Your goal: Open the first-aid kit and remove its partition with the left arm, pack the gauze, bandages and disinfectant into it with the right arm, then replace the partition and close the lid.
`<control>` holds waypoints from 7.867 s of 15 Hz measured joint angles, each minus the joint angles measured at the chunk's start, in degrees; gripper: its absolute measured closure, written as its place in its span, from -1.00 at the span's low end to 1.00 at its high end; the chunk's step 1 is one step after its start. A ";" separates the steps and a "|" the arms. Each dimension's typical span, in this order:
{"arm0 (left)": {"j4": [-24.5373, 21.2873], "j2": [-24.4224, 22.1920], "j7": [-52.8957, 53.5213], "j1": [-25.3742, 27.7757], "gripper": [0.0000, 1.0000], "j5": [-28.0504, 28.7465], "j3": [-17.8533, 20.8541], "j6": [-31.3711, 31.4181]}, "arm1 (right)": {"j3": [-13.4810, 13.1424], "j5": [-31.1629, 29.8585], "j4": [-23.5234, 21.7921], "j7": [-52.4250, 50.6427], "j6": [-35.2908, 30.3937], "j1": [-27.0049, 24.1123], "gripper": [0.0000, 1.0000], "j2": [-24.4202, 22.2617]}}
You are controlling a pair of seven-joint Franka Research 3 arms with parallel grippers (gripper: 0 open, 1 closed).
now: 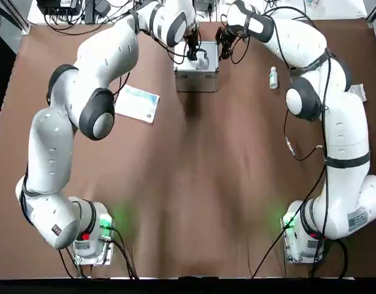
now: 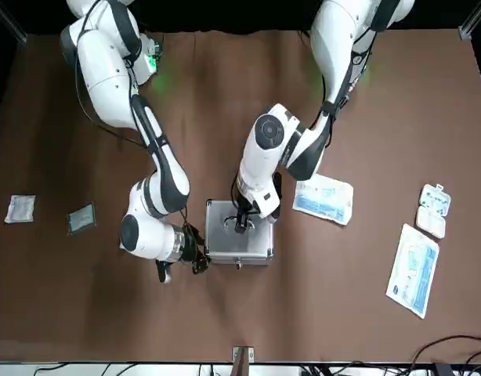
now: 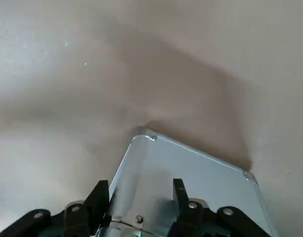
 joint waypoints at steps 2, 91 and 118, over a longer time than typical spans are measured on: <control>0.00 0.04 -0.04 0.00 0.01 0.00 0.00 0.31 | 0.00 0.00 0.00 0.03 0.00 0.00 -0.17 0.00; -1.62 -13.96 -4.20 -2.43 -0.70 0.09 -8.04 -33.39 | -0.02 -0.03 0.05 0.41 -0.29 0.03 -0.18 0.01; -0.54 -15.26 64.90 5.68 -1.00 6.62 -2.95 -15.36 | 0.21 -0.01 2.61 0.17 -11.79 -7.32 -0.38 -4.11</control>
